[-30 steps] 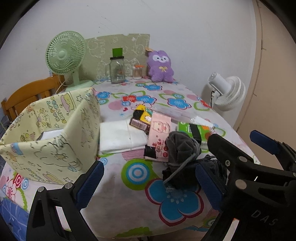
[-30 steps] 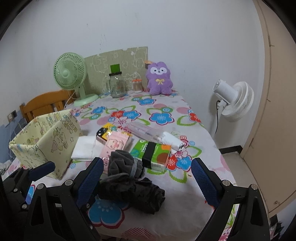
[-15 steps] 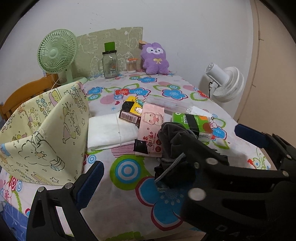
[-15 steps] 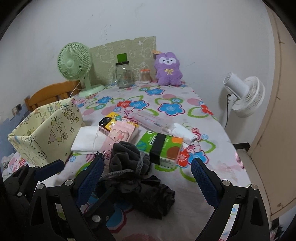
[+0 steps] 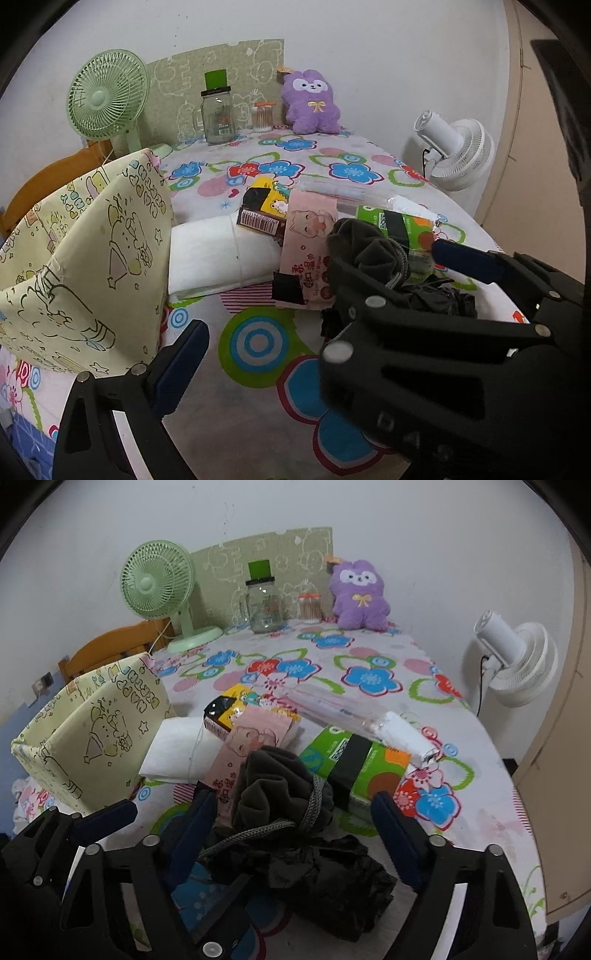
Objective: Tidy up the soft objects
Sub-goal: 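Move the right gripper down onto the dark grey hat and umbrella, then close the right gripper on the grey hat and umbrella and lift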
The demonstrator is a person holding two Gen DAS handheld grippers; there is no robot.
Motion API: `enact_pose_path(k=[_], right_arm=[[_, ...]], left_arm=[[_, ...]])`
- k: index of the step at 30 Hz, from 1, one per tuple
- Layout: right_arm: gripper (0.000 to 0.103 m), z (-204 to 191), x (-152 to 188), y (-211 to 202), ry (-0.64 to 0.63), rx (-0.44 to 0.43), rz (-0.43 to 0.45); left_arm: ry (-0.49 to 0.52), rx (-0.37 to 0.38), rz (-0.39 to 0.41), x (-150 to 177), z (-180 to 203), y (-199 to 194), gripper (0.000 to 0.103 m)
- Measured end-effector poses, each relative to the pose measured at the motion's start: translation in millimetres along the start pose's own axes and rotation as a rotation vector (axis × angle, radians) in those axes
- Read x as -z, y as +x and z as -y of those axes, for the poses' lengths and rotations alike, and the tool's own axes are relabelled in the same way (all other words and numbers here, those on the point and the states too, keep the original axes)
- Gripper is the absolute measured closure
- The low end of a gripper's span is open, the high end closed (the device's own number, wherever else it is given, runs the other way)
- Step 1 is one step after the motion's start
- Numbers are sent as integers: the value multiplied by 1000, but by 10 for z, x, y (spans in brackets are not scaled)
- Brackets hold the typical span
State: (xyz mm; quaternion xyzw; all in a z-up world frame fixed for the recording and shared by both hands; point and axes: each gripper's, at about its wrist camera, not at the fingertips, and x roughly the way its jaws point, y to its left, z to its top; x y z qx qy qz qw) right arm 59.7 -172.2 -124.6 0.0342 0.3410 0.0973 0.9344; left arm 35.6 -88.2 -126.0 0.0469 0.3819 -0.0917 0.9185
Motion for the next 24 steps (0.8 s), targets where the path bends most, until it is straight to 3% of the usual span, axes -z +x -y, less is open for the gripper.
enact_pose_path(k=[4,9,24], right_arm=[[39,6,3,58,-7,-15,-23],[50,-42,-7,28,-62,15,-7],[54,38,-93,-336,-45,38,88]], left_arm=[[6,10,-7,2,3,9,3],[2,3,-4,3,5,-5,4],[27,23,47,-87,151,-160,4]])
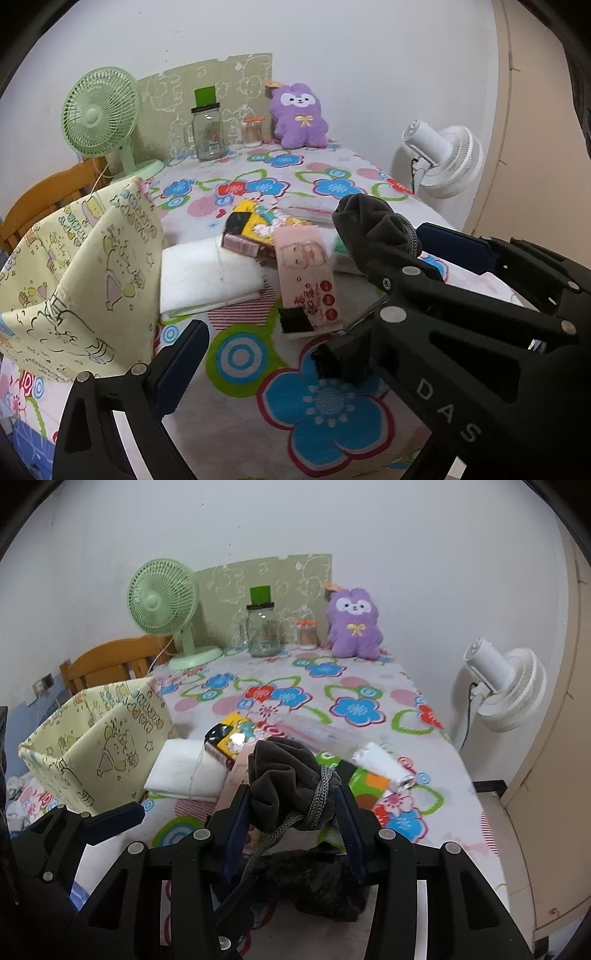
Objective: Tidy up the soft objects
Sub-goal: 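Close the right gripper on the grey hat and umbrella and lift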
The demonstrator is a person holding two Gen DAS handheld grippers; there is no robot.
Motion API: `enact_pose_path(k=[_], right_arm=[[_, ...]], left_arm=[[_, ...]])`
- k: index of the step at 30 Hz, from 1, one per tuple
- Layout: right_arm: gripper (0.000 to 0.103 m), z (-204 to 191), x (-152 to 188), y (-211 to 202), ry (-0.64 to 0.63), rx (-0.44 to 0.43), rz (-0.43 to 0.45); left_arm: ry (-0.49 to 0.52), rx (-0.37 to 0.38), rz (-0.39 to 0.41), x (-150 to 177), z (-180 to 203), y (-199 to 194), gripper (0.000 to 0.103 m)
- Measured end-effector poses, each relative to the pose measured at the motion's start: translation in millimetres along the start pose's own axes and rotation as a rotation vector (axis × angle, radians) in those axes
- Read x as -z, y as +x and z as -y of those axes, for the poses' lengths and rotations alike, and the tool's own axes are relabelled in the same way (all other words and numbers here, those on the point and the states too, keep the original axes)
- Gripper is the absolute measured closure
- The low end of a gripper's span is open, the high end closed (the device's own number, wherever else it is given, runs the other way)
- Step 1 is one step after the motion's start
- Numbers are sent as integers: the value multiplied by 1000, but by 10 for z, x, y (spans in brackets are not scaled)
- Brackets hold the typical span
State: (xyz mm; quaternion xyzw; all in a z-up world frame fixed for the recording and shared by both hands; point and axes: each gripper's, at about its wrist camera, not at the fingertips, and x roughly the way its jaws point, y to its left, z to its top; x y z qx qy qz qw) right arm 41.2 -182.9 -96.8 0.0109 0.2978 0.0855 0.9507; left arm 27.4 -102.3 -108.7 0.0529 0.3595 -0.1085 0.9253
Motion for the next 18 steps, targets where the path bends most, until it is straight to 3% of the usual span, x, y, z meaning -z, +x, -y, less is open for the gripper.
enact_pose_path(k=[13,16,18], right_arm=[[54,357,208,-81,110,45,-25],[54,419,253,-74,125,50,-30],[54,440,275,-77,132,55,-30]], left_arm=[[97,20,-8,87,347,52,5],[110,24,-16,113,391,74,16],[109,31,-27,122,412,90,30]])
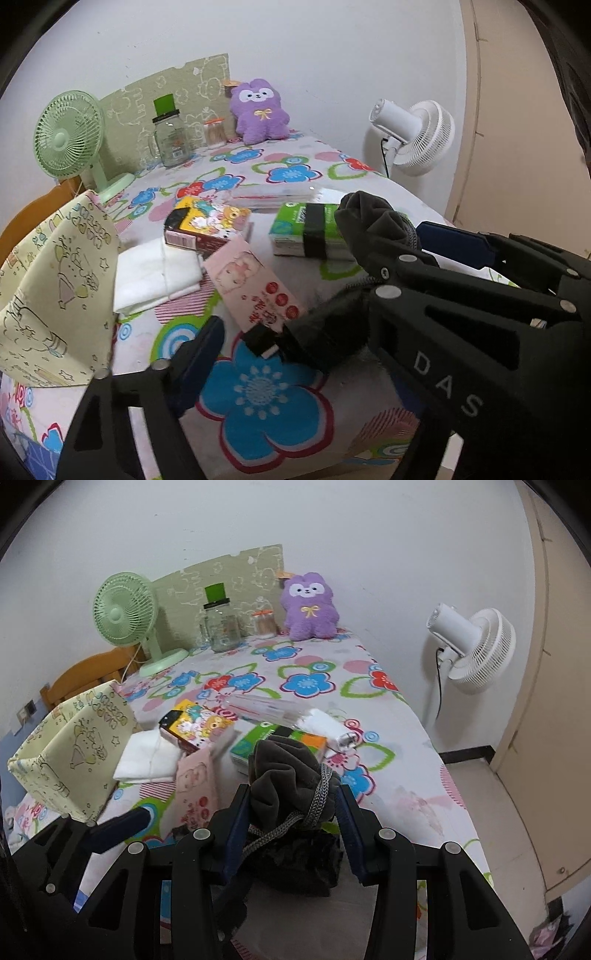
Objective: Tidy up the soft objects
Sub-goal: 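Close the right gripper on the grey hat and umbrella and lift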
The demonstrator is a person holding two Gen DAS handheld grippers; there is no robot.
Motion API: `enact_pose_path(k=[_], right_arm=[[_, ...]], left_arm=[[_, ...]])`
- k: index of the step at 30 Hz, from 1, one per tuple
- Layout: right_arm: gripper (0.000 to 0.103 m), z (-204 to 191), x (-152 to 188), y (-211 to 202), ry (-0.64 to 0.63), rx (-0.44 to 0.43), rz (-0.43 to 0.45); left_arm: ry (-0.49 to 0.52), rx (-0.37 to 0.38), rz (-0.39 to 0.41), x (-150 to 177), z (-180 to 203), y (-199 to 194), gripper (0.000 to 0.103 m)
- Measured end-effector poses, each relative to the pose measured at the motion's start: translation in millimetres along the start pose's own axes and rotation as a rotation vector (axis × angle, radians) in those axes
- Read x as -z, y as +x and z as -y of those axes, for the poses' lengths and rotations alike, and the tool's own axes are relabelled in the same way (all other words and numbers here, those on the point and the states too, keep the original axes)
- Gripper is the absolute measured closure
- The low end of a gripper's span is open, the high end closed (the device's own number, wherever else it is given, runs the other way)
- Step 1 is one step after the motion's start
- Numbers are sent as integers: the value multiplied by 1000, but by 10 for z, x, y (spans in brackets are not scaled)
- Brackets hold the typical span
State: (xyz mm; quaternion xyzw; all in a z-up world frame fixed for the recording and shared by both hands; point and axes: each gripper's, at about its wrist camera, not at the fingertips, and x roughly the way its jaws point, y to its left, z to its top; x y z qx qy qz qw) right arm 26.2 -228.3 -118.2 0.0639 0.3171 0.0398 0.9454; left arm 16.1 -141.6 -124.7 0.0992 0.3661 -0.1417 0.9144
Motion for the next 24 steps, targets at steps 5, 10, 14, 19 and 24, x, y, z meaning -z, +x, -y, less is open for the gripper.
enact_pose_path(k=[5,10,14,19,24], right_arm=[[54,75,40,34,24,0,-12],[54,104,62,67,50,-11,-20],[54,78,63,77,48,-14,-21],[54,1,38,75,35,-23,-21],[54,-119,-12,47,14,-29,-11]], left_arm=[[-16,31,-43,19,13,90,53],[-12,23,-39,14,37,100,59],[-18,25,-40,6,22,89,65],[-42,22,-39,-18,-61,50,69],[-73,17,-29,-51,-171,-13,70]])
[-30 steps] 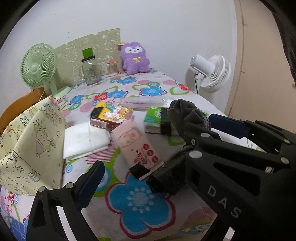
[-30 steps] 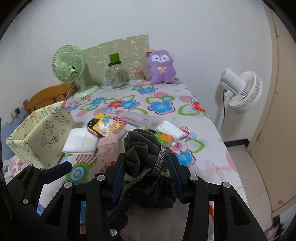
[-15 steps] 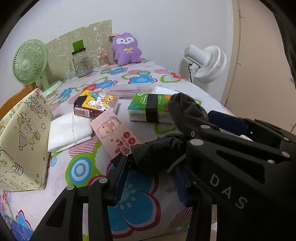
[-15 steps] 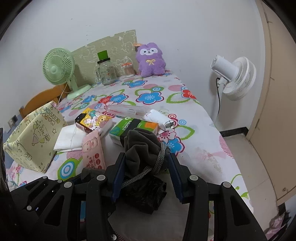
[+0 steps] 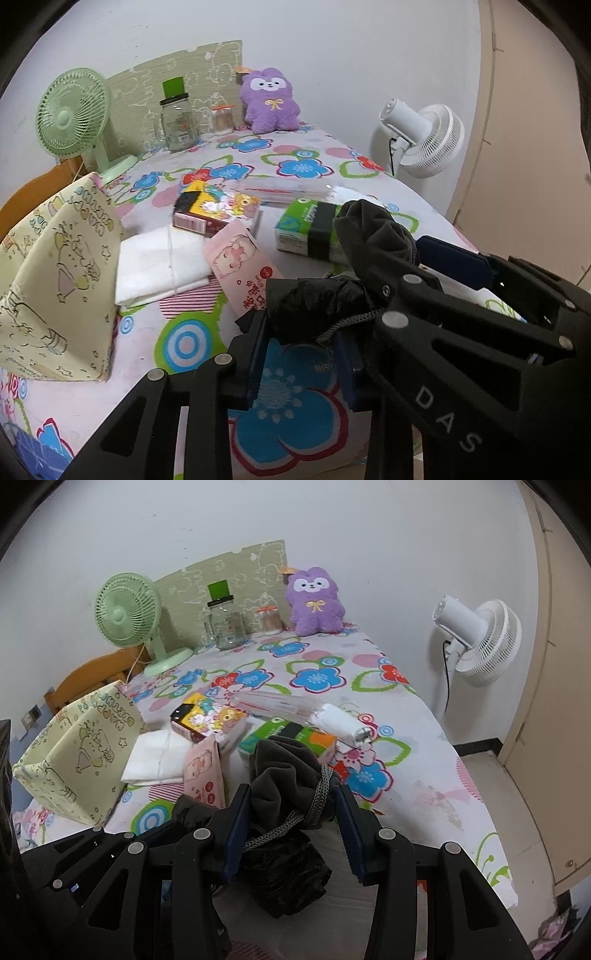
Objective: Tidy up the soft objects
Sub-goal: 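Close the right gripper on the grey hat and umbrella and lift, then carry the grey hat and umbrella with the right gripper over the yellow box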
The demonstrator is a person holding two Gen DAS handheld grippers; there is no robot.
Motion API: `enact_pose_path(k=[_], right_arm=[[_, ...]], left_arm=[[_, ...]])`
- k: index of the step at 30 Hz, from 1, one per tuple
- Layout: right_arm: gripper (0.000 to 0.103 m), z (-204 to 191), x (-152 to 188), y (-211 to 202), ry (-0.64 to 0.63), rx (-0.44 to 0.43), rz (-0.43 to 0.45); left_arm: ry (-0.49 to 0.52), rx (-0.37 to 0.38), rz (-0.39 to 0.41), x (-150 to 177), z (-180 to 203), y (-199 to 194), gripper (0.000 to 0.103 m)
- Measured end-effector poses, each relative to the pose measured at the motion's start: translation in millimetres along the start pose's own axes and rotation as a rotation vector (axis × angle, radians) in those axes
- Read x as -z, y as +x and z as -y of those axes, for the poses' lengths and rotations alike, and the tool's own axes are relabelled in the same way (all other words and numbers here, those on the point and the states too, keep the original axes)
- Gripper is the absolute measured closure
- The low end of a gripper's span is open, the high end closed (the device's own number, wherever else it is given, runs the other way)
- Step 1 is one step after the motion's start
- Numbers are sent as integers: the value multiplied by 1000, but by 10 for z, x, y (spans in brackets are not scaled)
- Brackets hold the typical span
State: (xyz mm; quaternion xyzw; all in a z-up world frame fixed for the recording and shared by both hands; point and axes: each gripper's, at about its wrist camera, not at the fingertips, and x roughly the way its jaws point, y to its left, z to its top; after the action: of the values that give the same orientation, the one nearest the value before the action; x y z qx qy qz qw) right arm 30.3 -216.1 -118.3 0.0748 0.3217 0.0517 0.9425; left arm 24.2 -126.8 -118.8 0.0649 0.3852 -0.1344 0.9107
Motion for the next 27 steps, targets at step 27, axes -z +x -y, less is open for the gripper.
enact_pose_path(k=[27], right_arm=[[53,-451,-523,-400,-52,-9,111]], left_arm=[[-46,-24,127,-462,-367,-536,70]])
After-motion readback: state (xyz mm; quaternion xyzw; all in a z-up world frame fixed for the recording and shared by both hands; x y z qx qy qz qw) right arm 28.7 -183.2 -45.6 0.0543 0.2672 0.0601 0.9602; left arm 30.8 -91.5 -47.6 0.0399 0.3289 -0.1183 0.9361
